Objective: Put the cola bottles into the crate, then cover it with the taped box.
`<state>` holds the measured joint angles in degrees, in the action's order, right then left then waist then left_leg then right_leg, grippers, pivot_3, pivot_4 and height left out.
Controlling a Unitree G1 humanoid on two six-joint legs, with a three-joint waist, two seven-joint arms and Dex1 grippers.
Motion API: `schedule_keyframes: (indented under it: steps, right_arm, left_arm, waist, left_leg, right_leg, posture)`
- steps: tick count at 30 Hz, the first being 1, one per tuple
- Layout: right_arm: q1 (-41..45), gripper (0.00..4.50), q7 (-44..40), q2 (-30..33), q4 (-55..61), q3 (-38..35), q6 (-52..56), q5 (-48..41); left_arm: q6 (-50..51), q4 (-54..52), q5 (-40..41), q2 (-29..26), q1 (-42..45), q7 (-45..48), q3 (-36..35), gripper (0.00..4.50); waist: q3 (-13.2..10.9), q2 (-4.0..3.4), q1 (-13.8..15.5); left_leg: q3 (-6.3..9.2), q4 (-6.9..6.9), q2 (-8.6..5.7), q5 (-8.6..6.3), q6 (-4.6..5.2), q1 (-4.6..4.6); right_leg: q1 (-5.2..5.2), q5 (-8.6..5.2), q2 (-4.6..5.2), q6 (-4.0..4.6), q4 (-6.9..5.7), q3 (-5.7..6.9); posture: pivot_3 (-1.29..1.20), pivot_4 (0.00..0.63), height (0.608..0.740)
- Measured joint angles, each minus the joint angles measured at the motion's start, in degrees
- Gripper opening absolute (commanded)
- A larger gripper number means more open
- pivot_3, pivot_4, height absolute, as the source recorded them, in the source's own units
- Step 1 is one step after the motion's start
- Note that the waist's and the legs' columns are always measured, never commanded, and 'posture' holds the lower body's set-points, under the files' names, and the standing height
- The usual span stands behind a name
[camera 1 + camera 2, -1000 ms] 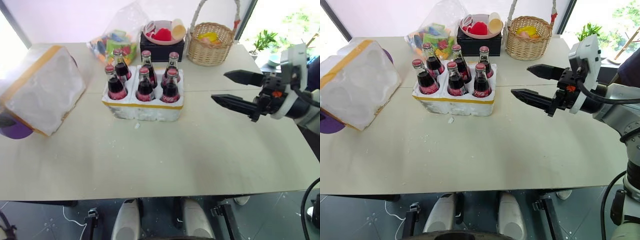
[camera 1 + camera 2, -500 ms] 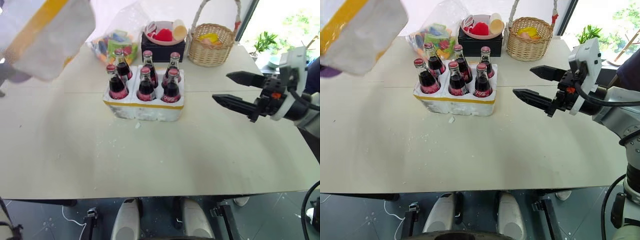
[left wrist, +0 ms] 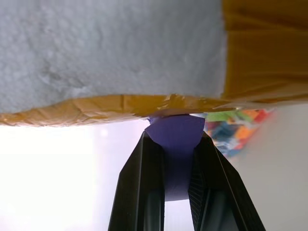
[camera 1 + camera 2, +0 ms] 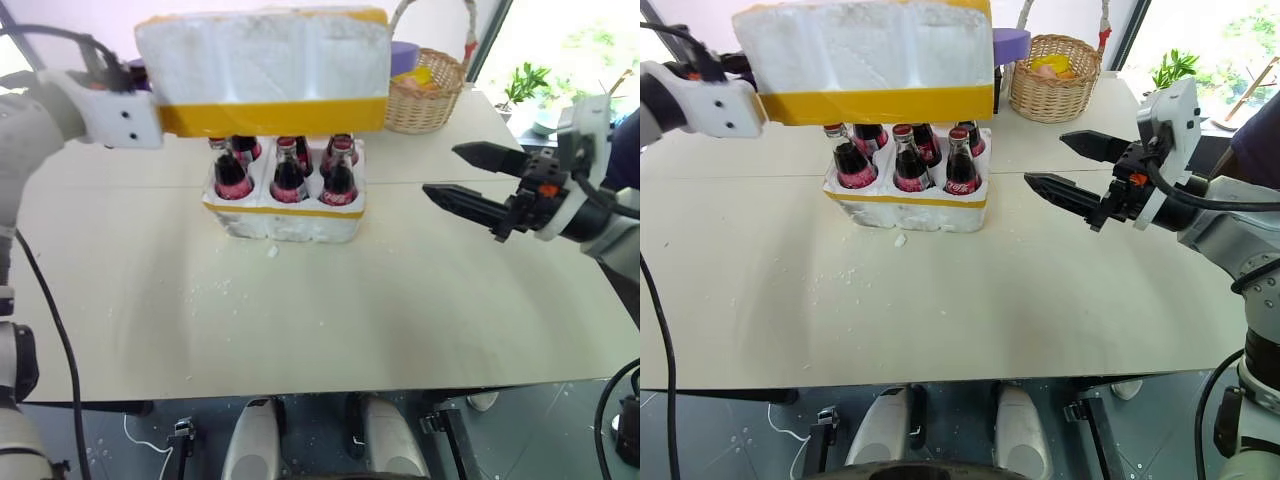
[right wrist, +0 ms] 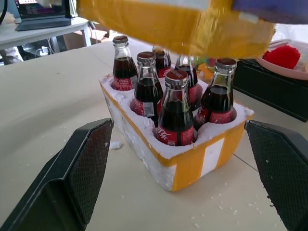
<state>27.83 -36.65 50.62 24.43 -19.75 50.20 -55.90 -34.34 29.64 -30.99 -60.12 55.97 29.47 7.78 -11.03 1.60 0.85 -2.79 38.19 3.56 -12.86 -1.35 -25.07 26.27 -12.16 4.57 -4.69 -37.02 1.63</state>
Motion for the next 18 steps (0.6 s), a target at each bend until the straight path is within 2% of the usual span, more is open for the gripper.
schedule_keyframes:
  steps: [4, 8, 13, 18]
  right_arm:
    - [0.1, 4.50, 1.3, 0.0, 0.1, -0.3, 0.1, -1.1]
    - [-1.2, 4.50, 2.7, 0.0, 0.9, -1.5, 0.1, -1.6]
    - [-3.1, 4.50, 3.4, 0.0, 2.3, -1.6, 0.1, -1.7]
    - [-3.1, 4.50, 4.0, 0.0, 2.3, -1.7, 0.1, -1.8]
  left_arm:
    - [-6.5, 8.2, -7.4, 0.5, 2.1, -9.7, 4.8, 0.12]
    - [-12.1, 12.8, -9.5, 1.2, 4.0, -16.4, 6.0, 0.12]
    - [-16.7, 16.7, -8.3, 4.1, 5.2, -19.2, 6.2, 0.12]
    - [-17.9, 18.0, -11.6, 3.7, 7.1, -22.4, 7.6, 0.12]
  waist:
    - [0.0, 0.00, -0.1]
    - [0.0, 0.00, 0.0]
    - [0.0, 0.01, -0.1]
    - [0.0, 0.01, -0.1]
  left_leg:
    - [-0.01, 0.00, 0.01, 0.00, 0.00, -0.02]
    - [0.00, -0.01, 0.01, 0.00, 0.00, -0.03]
    - [0.00, 0.01, 0.01, 0.00, 0.00, -0.04]
    - [0.00, -0.02, 0.00, 0.00, 0.00, -0.03]
  right_leg:
    - [0.02, 0.00, 0.01, 0.00, 0.02, 0.01]
    - [0.02, 0.00, 0.01, 0.00, 0.02, 0.01]
    - [0.02, 0.00, 0.02, -0.01, 0.02, 0.01]
    - [0.03, 0.00, 0.02, -0.01, 0.01, 0.01]
  posture:
    - [0.00, 0.150, 0.740]
    - [0.00, 0.150, 0.740]
    - [0.00, 0.150, 0.740]
    - [0.00, 0.150, 0.740]
